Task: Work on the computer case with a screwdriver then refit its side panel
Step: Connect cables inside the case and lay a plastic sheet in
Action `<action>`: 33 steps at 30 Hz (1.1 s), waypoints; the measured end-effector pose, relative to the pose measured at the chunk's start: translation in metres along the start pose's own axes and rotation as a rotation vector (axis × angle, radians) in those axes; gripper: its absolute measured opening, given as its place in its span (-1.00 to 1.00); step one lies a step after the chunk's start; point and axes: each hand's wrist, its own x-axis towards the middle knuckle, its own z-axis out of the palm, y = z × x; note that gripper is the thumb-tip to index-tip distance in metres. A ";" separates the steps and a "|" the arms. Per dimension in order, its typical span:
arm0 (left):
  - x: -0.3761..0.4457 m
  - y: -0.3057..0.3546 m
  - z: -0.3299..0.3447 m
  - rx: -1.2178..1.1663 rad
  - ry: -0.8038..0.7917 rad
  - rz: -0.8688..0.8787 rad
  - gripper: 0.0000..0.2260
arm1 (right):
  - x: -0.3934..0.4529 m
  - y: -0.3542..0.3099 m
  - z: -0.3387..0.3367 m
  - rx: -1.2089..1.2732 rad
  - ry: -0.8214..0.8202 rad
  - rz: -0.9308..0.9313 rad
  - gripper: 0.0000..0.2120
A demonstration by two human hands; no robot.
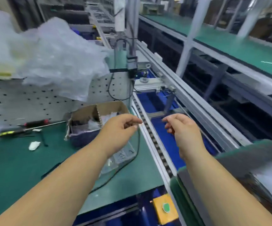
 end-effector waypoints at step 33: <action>0.109 -0.200 -0.184 0.029 0.059 -0.380 -0.78 | 0.203 0.128 0.278 -1.361 -0.698 0.200 -0.67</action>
